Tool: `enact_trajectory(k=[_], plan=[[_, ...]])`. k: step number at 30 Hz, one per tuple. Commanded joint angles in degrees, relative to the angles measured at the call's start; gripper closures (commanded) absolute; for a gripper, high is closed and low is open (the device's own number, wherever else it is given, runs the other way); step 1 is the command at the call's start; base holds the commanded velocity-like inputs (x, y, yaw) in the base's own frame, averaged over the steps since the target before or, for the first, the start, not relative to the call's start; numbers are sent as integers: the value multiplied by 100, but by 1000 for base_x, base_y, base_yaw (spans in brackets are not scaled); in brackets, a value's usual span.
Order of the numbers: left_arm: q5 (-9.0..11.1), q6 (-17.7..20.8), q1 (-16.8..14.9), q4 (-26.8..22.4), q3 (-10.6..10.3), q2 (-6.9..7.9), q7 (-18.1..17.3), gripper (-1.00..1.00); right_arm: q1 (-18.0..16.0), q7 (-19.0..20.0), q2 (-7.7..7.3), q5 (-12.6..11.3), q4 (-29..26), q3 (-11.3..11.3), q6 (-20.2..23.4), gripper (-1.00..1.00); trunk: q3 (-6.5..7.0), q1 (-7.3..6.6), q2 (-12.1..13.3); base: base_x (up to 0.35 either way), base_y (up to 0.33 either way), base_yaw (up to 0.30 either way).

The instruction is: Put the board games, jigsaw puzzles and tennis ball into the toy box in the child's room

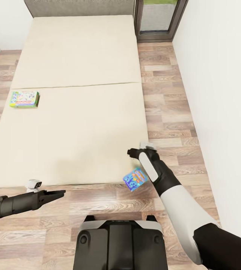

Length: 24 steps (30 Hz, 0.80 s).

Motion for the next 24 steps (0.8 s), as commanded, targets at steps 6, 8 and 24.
enact_trajectory(k=[6,8,24], plan=[[-20,63,-6,2,-2,2,-24,-100,119,-56,-1,-83,-1401,-9,624,-100,48,4,-8,0,0,0],[-25,64,-6,3,0,2,-24,-100,307,-53,-53,-89,-1950,-19,861,-100,67,4,-8,0,0,0],[-54,63,-4,12,-2,2,-24,-100,1712,52,-468,-362,-3878,-679,1572,-100,214,4,-8,0,0,0]])
